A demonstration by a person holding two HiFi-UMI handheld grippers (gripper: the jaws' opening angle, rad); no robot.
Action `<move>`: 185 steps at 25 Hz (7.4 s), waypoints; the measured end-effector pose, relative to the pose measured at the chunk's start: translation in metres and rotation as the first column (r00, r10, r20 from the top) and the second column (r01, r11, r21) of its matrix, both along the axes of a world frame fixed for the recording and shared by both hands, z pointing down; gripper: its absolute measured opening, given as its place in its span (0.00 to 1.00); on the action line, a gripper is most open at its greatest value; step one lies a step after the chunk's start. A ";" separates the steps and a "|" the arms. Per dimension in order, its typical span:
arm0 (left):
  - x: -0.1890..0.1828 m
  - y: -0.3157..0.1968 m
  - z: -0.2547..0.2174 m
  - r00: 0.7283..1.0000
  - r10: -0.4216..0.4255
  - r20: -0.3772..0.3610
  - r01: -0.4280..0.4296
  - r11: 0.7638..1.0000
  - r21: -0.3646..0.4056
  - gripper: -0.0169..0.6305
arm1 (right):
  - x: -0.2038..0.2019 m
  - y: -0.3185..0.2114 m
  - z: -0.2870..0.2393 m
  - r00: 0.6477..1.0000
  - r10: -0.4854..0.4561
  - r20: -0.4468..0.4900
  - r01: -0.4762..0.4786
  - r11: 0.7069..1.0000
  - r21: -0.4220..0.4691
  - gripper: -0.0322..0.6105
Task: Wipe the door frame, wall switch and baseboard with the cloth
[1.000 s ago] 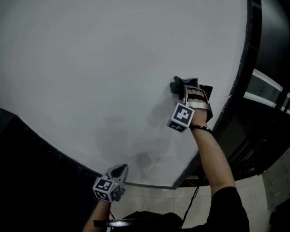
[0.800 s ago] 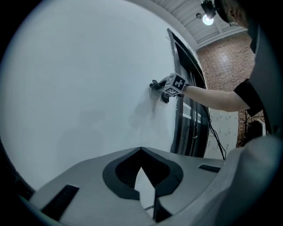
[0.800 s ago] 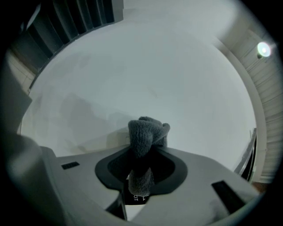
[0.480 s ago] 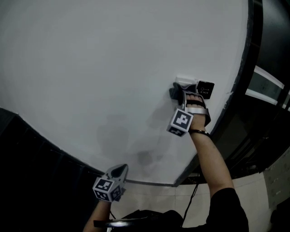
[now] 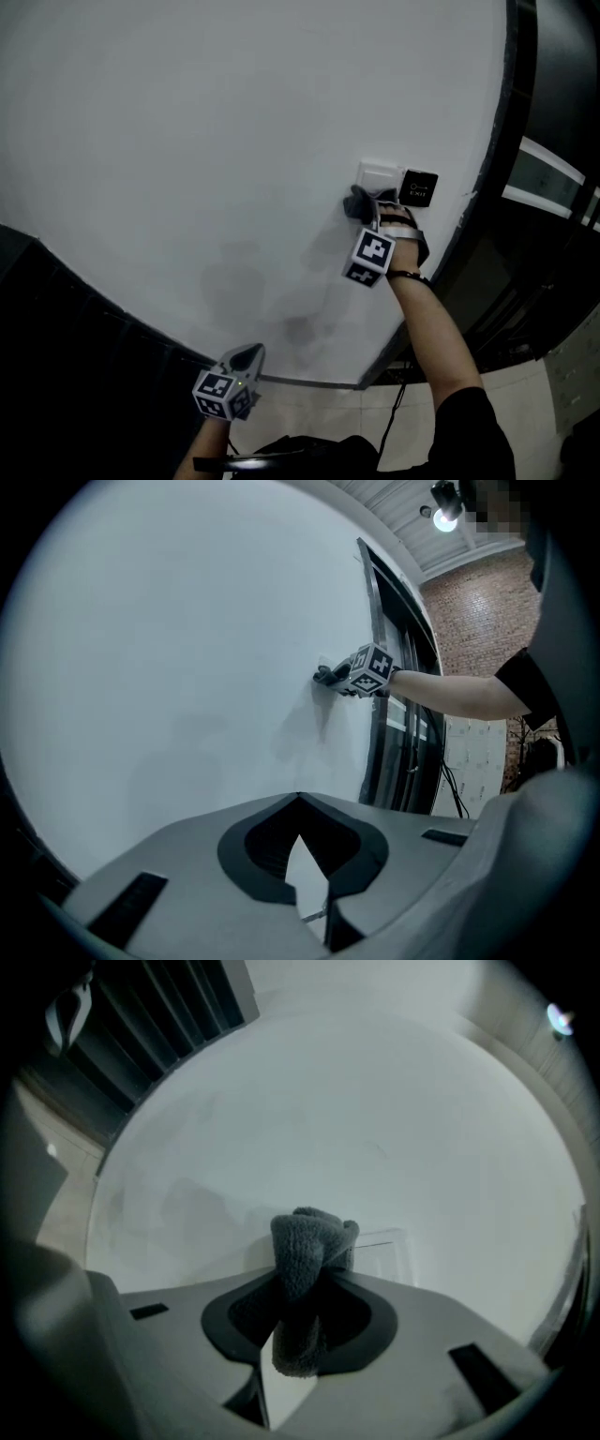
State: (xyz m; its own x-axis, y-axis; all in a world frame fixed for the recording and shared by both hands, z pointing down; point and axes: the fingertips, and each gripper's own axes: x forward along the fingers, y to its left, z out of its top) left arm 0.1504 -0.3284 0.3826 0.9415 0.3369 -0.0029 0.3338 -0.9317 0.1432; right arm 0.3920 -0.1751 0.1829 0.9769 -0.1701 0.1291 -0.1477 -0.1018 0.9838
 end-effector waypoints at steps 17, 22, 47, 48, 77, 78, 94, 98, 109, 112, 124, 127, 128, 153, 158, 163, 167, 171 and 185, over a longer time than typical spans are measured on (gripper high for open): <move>0.007 0.004 0.008 1.000 -0.006 -0.003 0.006 1.000 -0.007 0.03 | -0.001 0.015 -0.108 0.983 0.030 -0.179 -0.025 0.999 0.030 0.20; -0.003 -0.005 0.015 0.999 -0.021 0.024 0.022 1.000 -0.015 0.03 | 0.003 0.014 -0.079 0.985 0.059 -0.163 -0.061 0.998 -0.008 0.20; -0.003 0.013 0.019 0.998 0.027 0.064 -0.029 0.999 0.035 0.03 | 0.001 0.005 -0.019 0.996 -0.006 -0.089 0.006 1.000 0.003 0.20; -0.003 0.014 0.019 0.998 0.026 0.064 -0.028 0.999 0.031 0.03 | 0.002 0.006 -0.018 0.996 -0.003 -0.091 0.003 1.000 -0.001 0.20; 0.013 0.035 0.015 0.998 0.023 0.063 -0.027 0.998 0.065 0.03 | 0.018 0.032 -0.064 0.796 -0.577 0.184 0.060 0.377 0.924 0.19; 0.013 0.037 0.016 0.998 0.027 0.065 -0.031 0.997 0.067 0.03 | 0.018 0.037 -0.064 0.801 -0.569 0.186 0.057 0.382 0.923 0.20; 0.025 0.063 0.014 0.996 0.061 0.057 -0.064 0.997 0.051 0.03 | 0.029 0.115 -0.067 0.851 -0.490 0.189 0.010 0.374 0.927 0.20; 0.026 0.066 0.018 0.996 0.067 0.062 -0.070 0.996 0.050 0.03 | 0.029 0.127 -0.069 0.857 -0.479 0.188 0.010 0.381 0.924 0.20; 0.028 0.067 0.021 0.995 0.072 0.073 -0.075 0.996 0.041 0.03 | 0.032 0.168 -0.063 0.876 -0.440 0.197 -0.015 0.384 0.923 0.20; 0.029 0.066 0.017 0.994 0.082 0.067 -0.084 0.996 0.032 0.03 | 0.036 0.180 -0.060 0.898 -0.395 0.194 -0.035 0.376 0.926 0.20; 0.022 0.047 0.023 0.995 0.068 0.067 -0.070 0.997 0.025 0.03 | -0.043 0.036 -0.042 0.760 -0.598 0.256 0.216 0.603 0.768 0.19; 0.020 0.040 0.026 0.996 0.045 0.072 -0.047 0.999 0.020 0.03 | -0.037 -0.004 -0.044 0.751 -0.614 0.244 0.256 0.610 0.750 0.19; 0.019 0.038 0.026 0.997 0.038 0.071 -0.039 0.999 0.013 0.03 | -0.032 -0.012 -0.046 0.751 -0.616 0.236 0.254 0.600 0.758 0.19; 0.008 0.057 0.010 0.991 0.131 0.039 -0.132 0.991 0.018 0.03 | 0.022 0.068 -0.064 0.853 -0.476 0.212 0.067 0.503 0.862 0.19; 0.010 0.064 0.009 0.990 0.133 0.041 -0.134 0.991 0.022 0.03 | 0.025 0.091 -0.065 0.863 -0.460 0.208 0.048 0.485 0.873 0.19; 0.010 0.063 0.005 0.991 0.127 0.033 -0.128 0.992 0.025 0.03 | 0.027 0.109 -0.068 0.861 -0.467 0.202 0.020 0.428 0.904 0.19; 0.008 0.061 0.006 0.992 0.122 0.030 -0.123 0.992 0.029 0.03 | 0.027 0.121 -0.066 0.869 -0.453 0.197 0.016 0.424 0.906 0.19; 0.009 0.062 0.005 0.992 0.121 0.032 -0.122 0.992 0.035 0.03 | 0.028 0.135 -0.066 0.869 -0.453 0.200 0.010 0.419 0.908 0.19; 0.017 0.073 0.002 0.997 0.077 0.023 -0.078 0.996 0.049 0.03 | 0.035 0.186 -0.043 0.910 -0.345 0.229 -0.068 0.421 0.904 0.19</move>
State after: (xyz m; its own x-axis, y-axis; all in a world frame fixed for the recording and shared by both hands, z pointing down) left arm 0.1673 -0.2559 0.3848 0.9121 0.4084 0.0352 0.4030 -0.9091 0.1054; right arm 0.4270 0.0111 0.1401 0.8483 -0.5166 0.1164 -0.5291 -0.8172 0.2286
